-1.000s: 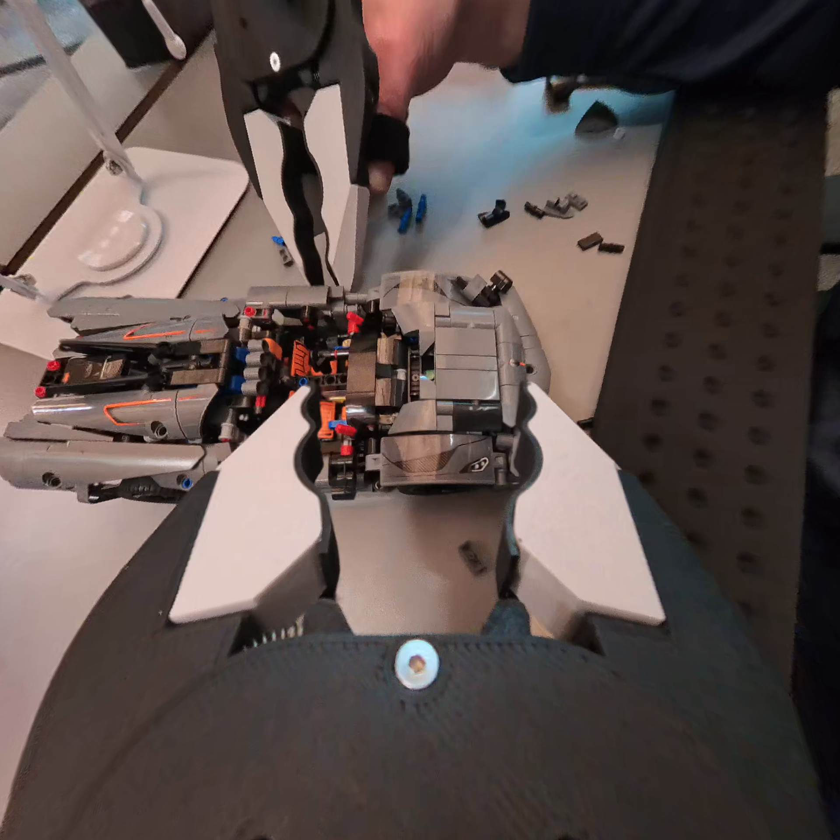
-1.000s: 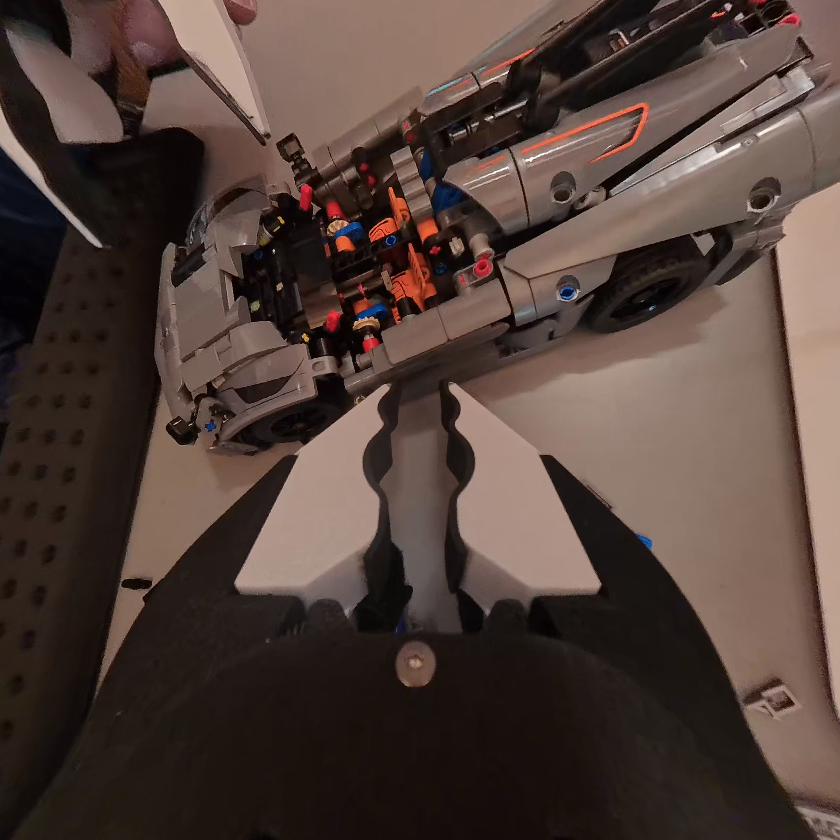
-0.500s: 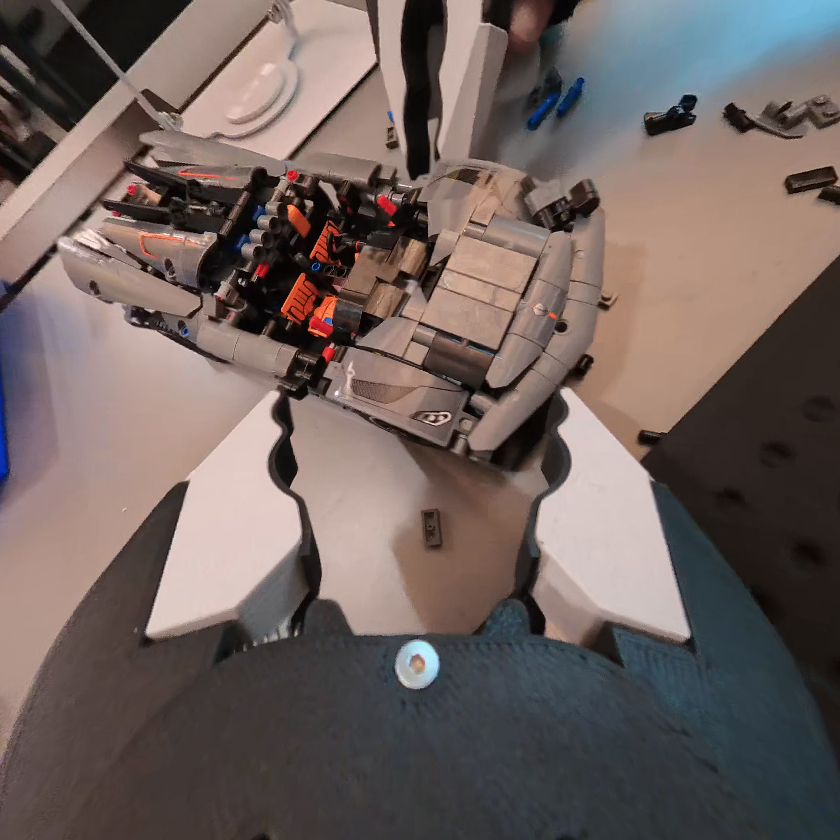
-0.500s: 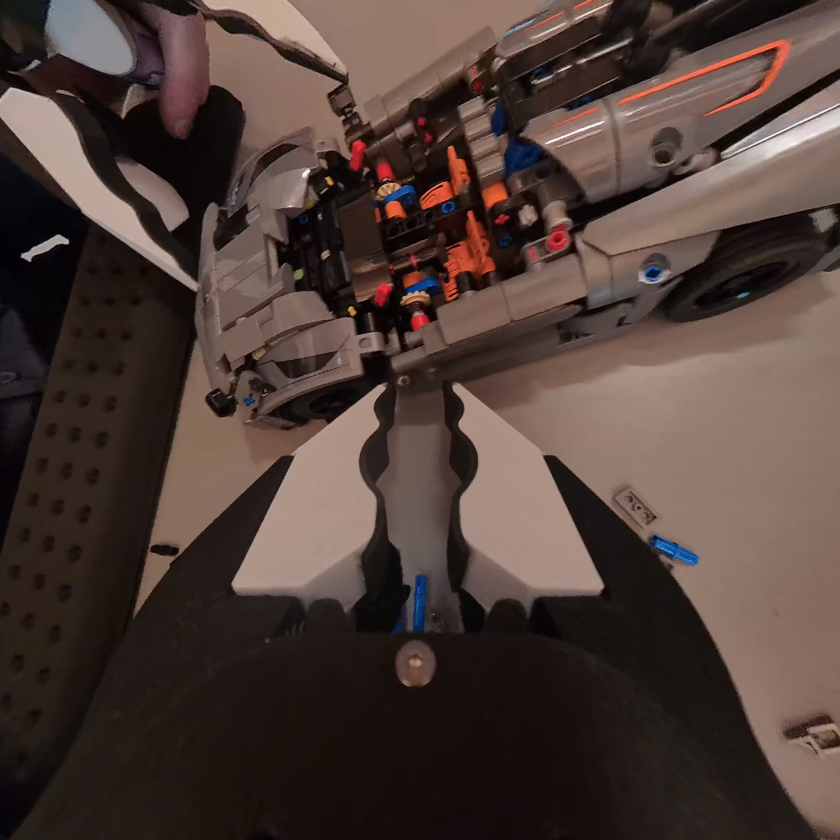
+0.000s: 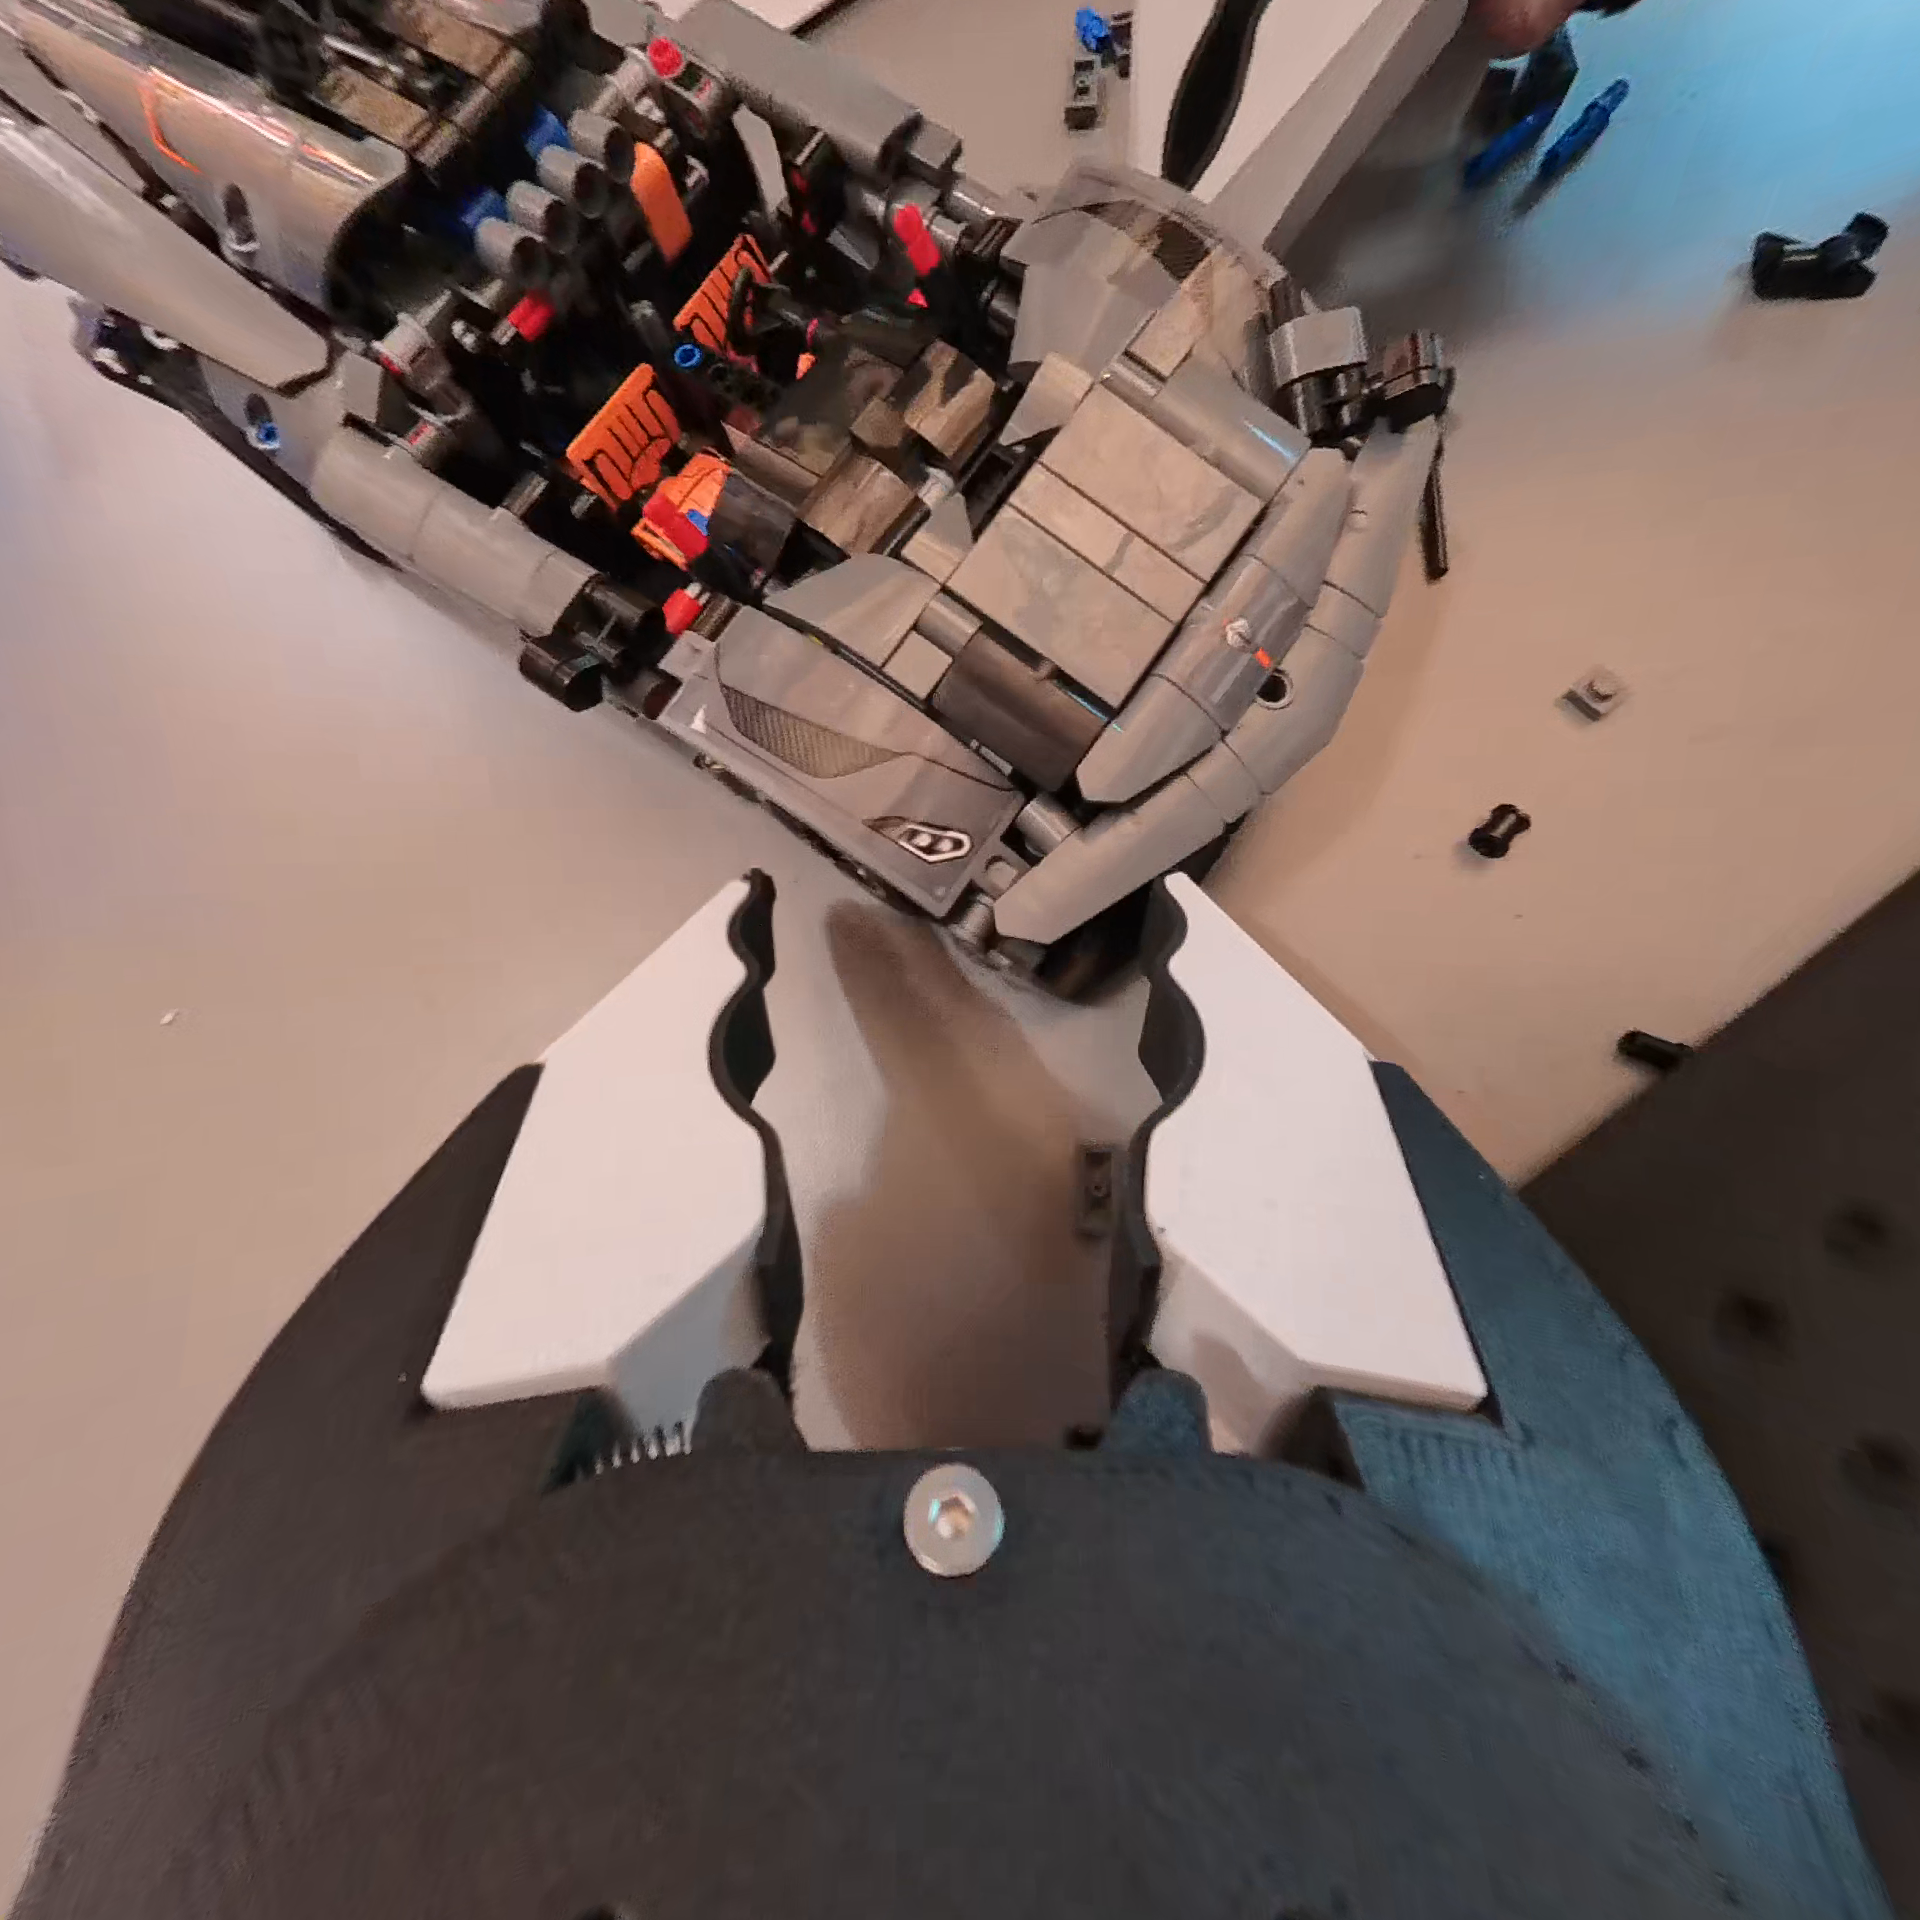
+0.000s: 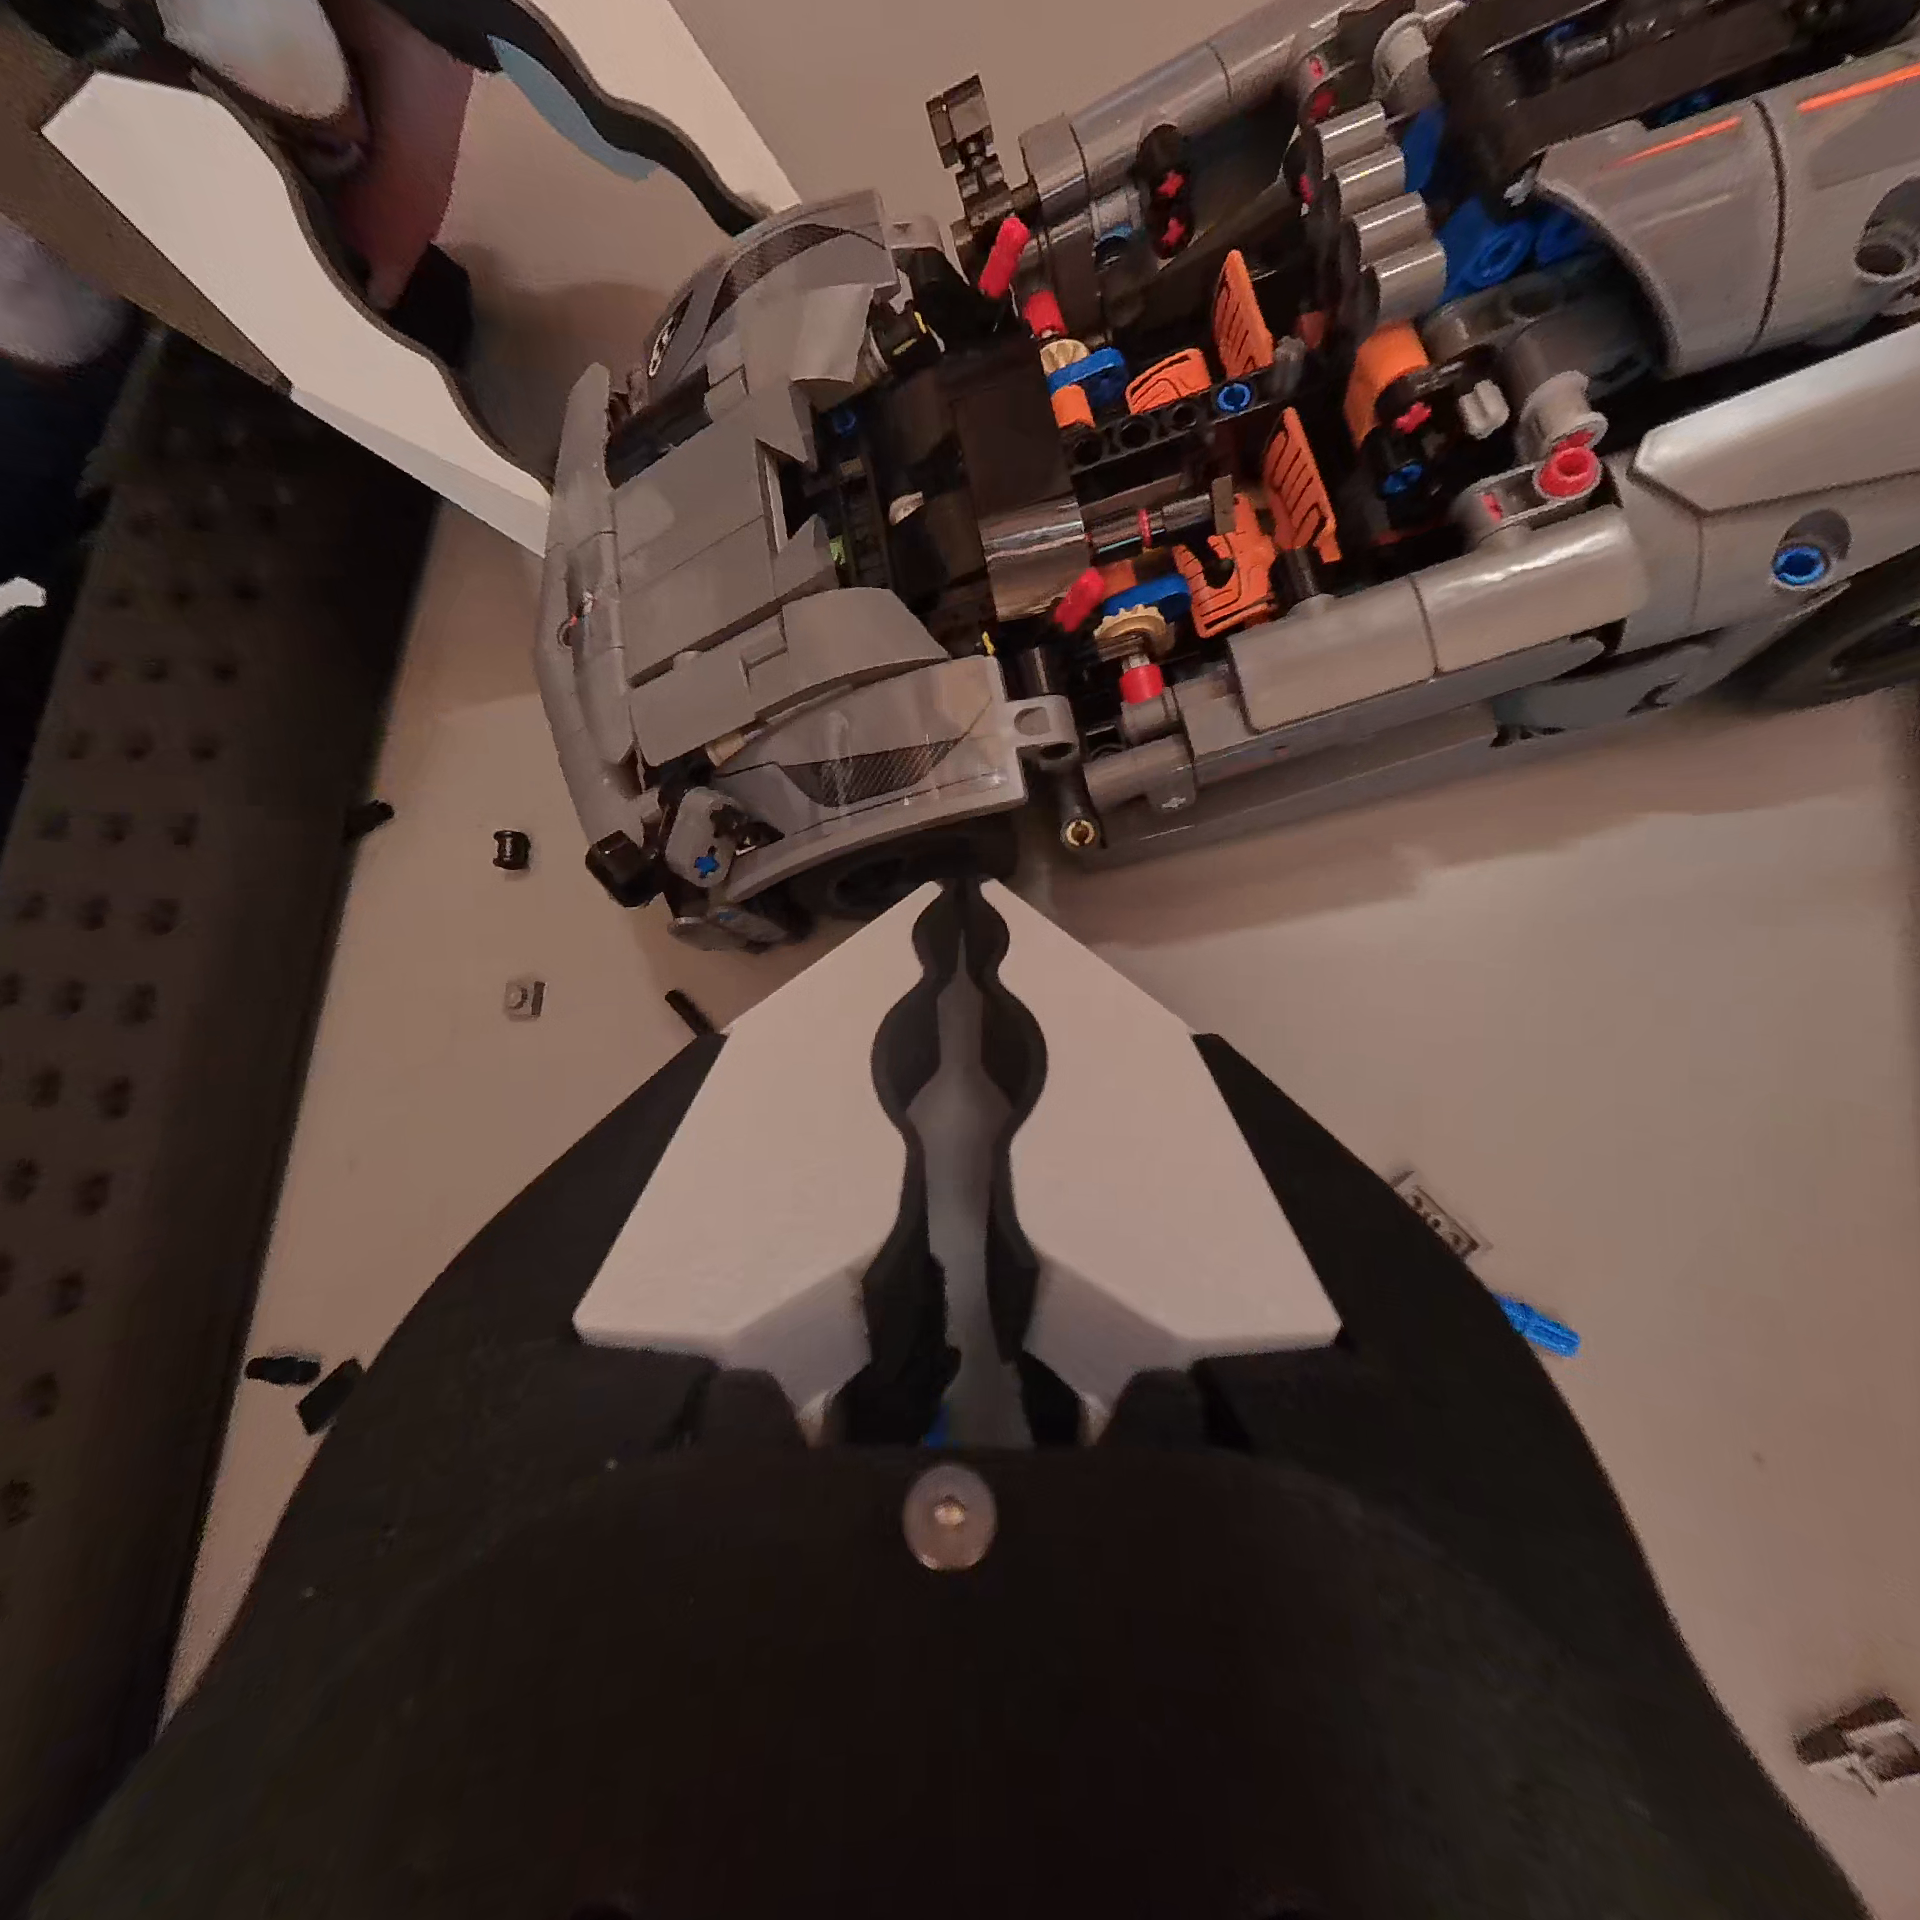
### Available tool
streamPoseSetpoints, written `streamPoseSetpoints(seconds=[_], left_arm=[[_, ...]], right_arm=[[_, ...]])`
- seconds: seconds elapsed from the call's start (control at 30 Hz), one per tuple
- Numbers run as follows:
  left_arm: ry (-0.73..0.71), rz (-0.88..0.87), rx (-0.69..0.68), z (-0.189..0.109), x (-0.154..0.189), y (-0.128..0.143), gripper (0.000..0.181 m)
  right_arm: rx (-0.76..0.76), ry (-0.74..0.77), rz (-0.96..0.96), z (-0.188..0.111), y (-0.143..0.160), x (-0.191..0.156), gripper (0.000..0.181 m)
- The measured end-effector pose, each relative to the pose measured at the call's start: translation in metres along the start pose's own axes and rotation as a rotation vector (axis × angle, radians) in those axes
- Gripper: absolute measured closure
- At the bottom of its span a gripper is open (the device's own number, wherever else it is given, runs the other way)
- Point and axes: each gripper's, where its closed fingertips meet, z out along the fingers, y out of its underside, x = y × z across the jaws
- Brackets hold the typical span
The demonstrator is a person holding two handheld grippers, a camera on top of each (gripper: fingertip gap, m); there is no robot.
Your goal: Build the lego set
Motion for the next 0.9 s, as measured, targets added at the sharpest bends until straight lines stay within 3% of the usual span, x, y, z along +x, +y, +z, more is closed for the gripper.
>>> streamPoseSetpoints(seconds=[0.2,0.37,0.57,0.9], left_arm=[[0.085,-0.026,-0.013,-0.001,0.003,0.002,0.129],[0.04,0.019,-0.094,-0.009,-0.017,0.011,0.136],[0.084,-0.029,-0.107,-0.013,-0.036,0.02,0.142],[-0.018,-0.121,-0.125,-0.026,-0.085,0.041,0.15]], right_arm=[[0.009,0.013,0.007,0.003,-0.004,0.0,0.181],[0.065,-0.02,0.025,0.011,-0.016,-0.006,0.181],[0.038,0.072,-0.02,0.022,-0.03,-0.007,0.181],[0.079,0.113,-0.068,0.049,-0.065,-0.021,0.181]])
